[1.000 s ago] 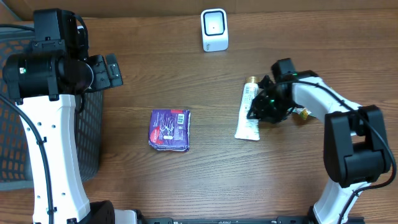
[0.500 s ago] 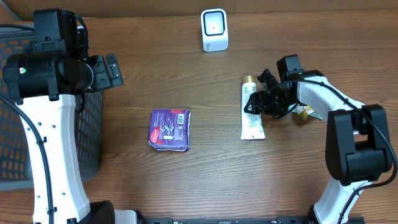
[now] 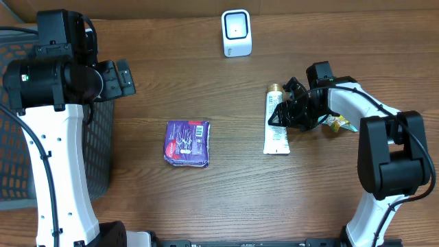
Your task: Scan the item barcode
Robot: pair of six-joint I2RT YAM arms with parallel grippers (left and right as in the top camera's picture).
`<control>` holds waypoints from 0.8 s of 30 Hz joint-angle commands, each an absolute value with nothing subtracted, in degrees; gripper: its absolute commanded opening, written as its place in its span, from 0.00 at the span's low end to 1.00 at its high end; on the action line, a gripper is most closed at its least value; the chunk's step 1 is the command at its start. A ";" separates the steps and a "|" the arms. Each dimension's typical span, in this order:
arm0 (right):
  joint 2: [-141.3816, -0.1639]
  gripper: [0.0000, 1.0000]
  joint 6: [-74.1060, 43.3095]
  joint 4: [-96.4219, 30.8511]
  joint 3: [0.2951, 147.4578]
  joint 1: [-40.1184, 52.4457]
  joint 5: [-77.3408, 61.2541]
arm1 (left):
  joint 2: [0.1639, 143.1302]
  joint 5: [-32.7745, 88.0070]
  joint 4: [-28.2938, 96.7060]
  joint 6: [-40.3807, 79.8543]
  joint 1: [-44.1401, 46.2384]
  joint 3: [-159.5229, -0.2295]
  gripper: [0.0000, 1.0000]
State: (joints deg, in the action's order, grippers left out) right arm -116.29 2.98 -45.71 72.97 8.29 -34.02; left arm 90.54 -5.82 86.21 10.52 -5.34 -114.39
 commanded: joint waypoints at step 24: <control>-119.50 0.20 1.28 -37.91 65.10 8.60 -33.63 | 90.32 -5.52 86.32 10.72 -5.23 -115.61 1.00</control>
